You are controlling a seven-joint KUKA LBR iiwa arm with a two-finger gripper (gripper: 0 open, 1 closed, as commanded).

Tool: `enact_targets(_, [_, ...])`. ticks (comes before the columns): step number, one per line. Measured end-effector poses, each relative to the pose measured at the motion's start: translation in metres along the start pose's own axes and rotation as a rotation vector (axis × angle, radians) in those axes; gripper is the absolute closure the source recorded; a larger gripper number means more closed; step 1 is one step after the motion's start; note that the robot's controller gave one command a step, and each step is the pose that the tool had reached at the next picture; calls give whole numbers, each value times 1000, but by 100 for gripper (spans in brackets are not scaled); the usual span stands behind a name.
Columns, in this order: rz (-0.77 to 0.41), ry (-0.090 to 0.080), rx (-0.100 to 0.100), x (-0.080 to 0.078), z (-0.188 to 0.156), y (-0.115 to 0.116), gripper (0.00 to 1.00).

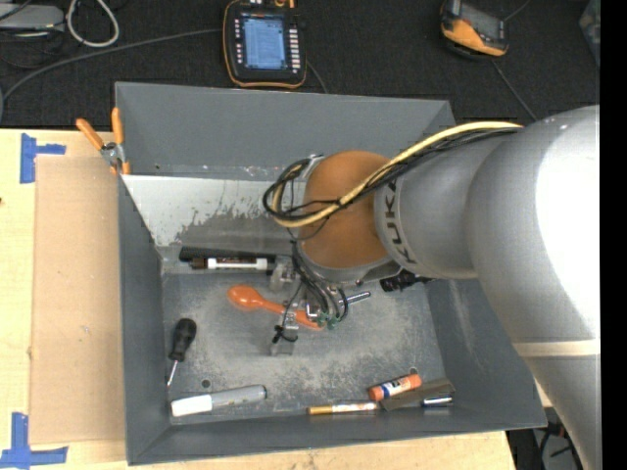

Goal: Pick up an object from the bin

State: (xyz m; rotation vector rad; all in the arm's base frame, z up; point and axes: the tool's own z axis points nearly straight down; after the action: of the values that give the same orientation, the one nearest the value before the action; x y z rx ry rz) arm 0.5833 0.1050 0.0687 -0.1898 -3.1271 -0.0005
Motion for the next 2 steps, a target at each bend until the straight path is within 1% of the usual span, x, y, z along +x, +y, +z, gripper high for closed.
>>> enact_targets(1, [-6, -9, -4, 2, -1, -13, 0])
enact_targets(2, [0, 0, -2, 0, 0, 1, 100])
